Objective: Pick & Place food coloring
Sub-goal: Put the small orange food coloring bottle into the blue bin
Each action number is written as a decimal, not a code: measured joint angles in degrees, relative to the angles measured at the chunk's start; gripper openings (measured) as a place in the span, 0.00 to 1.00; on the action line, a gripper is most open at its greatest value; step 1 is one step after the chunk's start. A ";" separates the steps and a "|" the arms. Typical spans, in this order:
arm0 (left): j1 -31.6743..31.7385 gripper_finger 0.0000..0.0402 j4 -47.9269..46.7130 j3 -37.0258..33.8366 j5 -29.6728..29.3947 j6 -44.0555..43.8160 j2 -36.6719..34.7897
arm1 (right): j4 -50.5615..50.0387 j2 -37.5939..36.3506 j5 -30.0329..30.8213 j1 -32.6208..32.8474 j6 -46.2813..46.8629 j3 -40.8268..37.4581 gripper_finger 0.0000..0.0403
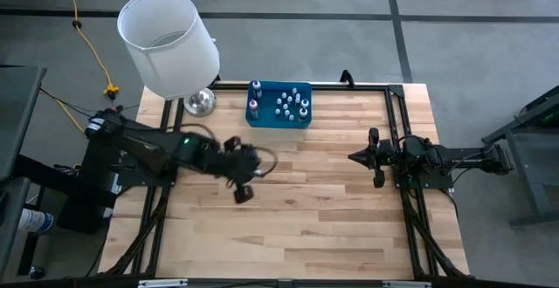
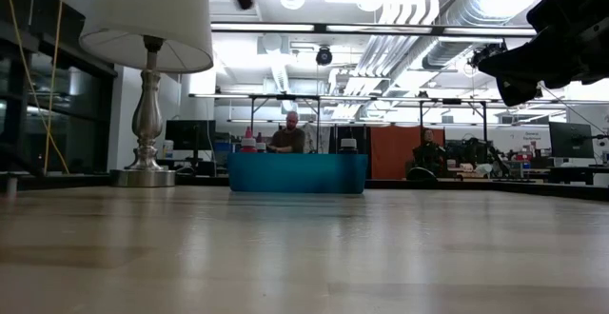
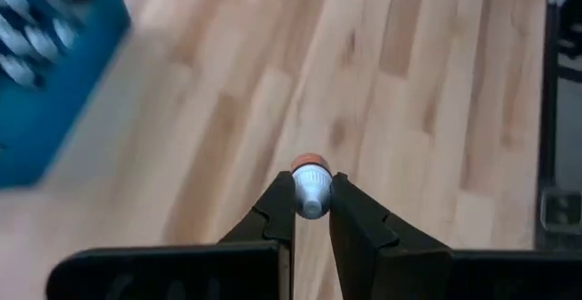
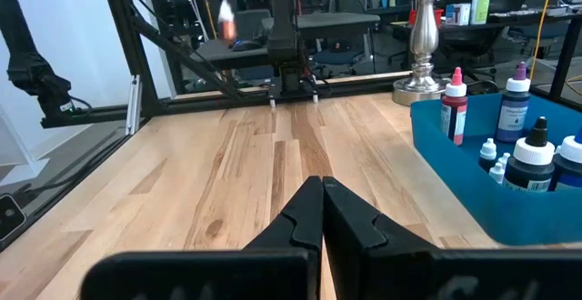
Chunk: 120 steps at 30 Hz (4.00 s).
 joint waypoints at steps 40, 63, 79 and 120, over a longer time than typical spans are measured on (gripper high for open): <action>40.65 0.08 -21.94 43.03 7.17 48.83 42.54 | 0.02 0.48 0.02 -0.02 -0.06 0.00 0.00; 47.62 0.08 -18.53 42.46 8.74 59.52 50.53 | 0.00 0.42 -0.12 0.00 -0.06 0.00 0.00; 50.46 0.10 -18.82 42.37 11.28 67.57 52.58 | 0.00 0.38 -0.13 0.00 -0.04 0.00 0.00; 50.83 0.34 -16.15 39.60 15.35 69.75 52.31 | 0.01 0.39 -0.17 0.00 -0.03 0.00 0.00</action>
